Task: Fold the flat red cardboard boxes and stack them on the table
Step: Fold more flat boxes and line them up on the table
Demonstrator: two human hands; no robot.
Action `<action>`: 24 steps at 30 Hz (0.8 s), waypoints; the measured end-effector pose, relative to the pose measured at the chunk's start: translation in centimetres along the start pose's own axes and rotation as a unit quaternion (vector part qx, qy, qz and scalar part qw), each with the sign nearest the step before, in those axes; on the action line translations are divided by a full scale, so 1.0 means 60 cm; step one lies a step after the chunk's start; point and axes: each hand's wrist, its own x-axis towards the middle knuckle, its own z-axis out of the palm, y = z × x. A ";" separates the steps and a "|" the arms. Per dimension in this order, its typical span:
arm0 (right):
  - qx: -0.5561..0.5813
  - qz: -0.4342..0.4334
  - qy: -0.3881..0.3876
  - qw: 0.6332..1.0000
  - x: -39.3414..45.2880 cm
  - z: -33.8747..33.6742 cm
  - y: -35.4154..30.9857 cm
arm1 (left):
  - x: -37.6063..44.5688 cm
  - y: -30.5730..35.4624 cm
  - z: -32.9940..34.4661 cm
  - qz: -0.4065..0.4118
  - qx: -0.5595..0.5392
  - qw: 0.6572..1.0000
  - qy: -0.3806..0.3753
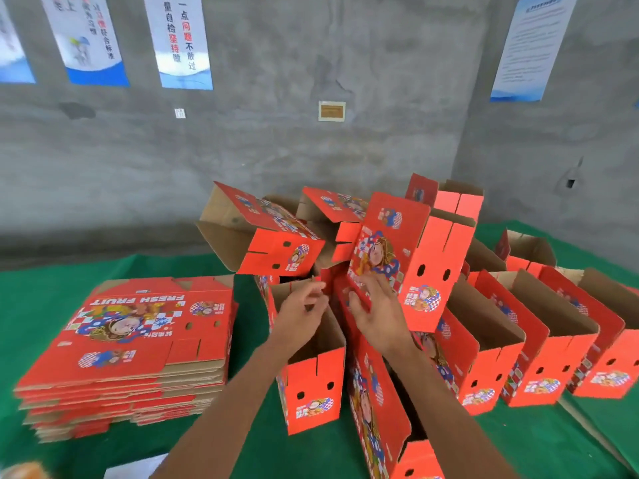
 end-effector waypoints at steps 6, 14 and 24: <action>0.072 0.024 -0.130 0.989 -0.023 0.184 -0.118 | -0.088 -0.162 -0.215 -0.118 0.165 0.979 0.038; 0.091 0.132 -0.323 0.933 -0.111 0.408 -0.201 | -0.233 -0.401 -0.464 -0.322 0.310 0.894 0.039; 0.003 0.270 -0.283 0.920 -0.108 0.562 -0.200 | -0.231 -0.539 -0.628 -0.403 0.288 0.853 0.165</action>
